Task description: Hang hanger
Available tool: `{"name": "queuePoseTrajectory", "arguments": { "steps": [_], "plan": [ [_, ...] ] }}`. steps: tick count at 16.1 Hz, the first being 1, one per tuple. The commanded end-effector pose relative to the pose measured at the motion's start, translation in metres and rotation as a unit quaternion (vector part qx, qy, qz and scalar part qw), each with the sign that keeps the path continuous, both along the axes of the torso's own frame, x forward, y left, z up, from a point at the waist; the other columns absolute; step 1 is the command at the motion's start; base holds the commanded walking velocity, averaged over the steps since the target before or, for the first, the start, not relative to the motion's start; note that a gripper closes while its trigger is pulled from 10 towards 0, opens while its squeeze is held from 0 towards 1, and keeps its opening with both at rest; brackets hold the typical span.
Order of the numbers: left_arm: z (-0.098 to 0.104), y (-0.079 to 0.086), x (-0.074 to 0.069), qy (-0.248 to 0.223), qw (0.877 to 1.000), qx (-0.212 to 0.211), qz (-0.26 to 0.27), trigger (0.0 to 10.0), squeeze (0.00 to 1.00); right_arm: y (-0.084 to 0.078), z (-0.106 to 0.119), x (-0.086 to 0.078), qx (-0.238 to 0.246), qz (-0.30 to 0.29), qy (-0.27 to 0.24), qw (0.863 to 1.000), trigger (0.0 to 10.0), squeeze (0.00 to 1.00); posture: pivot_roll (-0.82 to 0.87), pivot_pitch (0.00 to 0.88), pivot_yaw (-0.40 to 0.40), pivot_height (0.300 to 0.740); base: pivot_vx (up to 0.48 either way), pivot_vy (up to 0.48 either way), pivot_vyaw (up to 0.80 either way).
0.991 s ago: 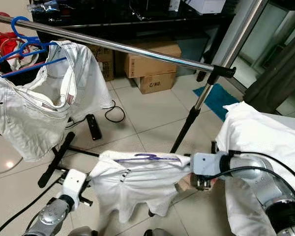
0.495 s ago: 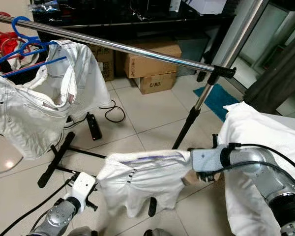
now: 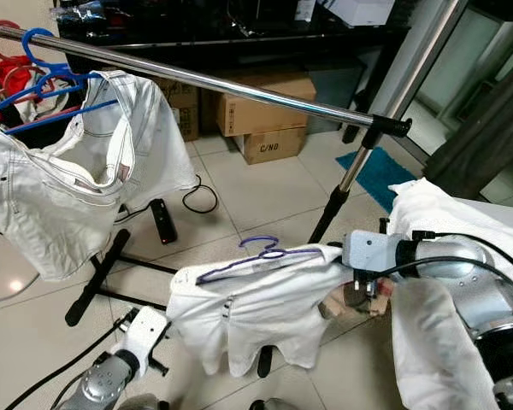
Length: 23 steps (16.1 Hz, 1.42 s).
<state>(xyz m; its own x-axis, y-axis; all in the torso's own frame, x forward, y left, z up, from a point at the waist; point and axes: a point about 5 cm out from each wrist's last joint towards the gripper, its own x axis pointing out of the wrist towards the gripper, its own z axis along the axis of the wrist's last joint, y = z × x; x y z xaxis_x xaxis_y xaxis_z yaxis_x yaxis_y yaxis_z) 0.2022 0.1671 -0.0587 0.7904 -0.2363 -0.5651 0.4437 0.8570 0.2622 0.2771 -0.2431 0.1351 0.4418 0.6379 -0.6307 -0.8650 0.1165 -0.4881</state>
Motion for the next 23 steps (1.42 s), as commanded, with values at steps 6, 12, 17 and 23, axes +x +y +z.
{"name": "queuePoseTrajectory", "arguments": {
  "steps": [6,12,17,23],
  "plan": [
    [0.005,0.007,0.008,-0.021,0.999,0.015,0.026,0.0,0.0,-0.01,0.015,-0.002,-0.06,0.041,-0.011,0.997,0.0,0.0,0.08,0.036,-0.12,0.74,0.0,0.0,0.0],
    [0.012,0.0,0.013,-0.053,0.998,0.002,-0.015,10.0,1.0,0.006,0.002,-0.01,-0.042,0.07,-0.004,0.997,0.0,0.0,0.08,0.035,-0.112,0.74,0.0,0.0,0.0],
    [0.012,0.004,0.01,-0.06,0.998,-0.015,0.019,10.0,0.0,-0.002,-0.002,-0.004,-0.067,0.044,-0.022,0.997,0.0,0.0,0.08,0.035,-0.106,0.74,0.0,0.0,0.0],
    [0.028,0.006,0.025,-0.111,0.991,-0.06,0.041,10.0,0.0,0.001,-0.012,-0.002,-0.072,0.035,-0.024,0.997,0.0,0.0,0.1,0.041,-0.113,0.74,0.0,0.0,0.0]
  ]
}}
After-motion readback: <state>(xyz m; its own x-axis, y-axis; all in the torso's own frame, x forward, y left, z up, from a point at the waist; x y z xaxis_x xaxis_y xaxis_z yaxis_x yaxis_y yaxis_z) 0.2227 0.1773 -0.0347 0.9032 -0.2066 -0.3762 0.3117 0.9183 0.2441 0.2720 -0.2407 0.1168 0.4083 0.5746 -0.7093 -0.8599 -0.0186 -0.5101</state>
